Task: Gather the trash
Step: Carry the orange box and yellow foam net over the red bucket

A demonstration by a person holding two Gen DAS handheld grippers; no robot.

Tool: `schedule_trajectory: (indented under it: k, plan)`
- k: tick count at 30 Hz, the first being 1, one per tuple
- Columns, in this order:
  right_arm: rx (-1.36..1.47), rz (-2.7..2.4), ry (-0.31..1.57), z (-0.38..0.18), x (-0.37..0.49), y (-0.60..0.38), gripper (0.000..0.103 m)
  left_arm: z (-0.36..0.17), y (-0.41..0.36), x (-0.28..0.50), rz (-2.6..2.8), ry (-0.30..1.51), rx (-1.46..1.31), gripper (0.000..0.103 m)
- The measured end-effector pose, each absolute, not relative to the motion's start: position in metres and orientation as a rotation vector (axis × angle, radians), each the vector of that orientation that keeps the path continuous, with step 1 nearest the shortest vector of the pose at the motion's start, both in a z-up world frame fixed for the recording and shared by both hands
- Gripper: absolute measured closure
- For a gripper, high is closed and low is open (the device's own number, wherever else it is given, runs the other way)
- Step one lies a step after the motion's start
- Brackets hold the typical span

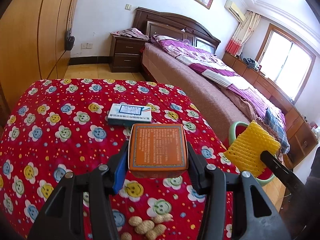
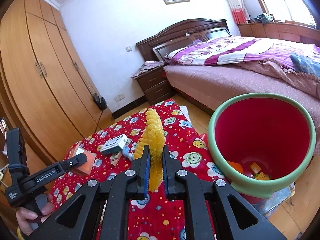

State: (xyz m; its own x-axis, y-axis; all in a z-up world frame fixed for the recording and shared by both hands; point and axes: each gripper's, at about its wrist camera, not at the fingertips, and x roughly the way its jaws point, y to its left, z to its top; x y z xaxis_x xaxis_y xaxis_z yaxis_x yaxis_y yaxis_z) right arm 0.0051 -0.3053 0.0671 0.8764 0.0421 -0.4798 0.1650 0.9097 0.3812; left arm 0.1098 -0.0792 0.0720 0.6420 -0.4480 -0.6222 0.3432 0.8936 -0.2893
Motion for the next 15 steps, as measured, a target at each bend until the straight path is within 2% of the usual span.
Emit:
schedule_trajectory:
  k: [15]
  plan:
    - [0.485, -0.086, 0.452, 0.069, -0.026, -0.332, 0.092, 0.079, -0.104, 0.083, -0.488, 0.751, -0.11, 0.05]
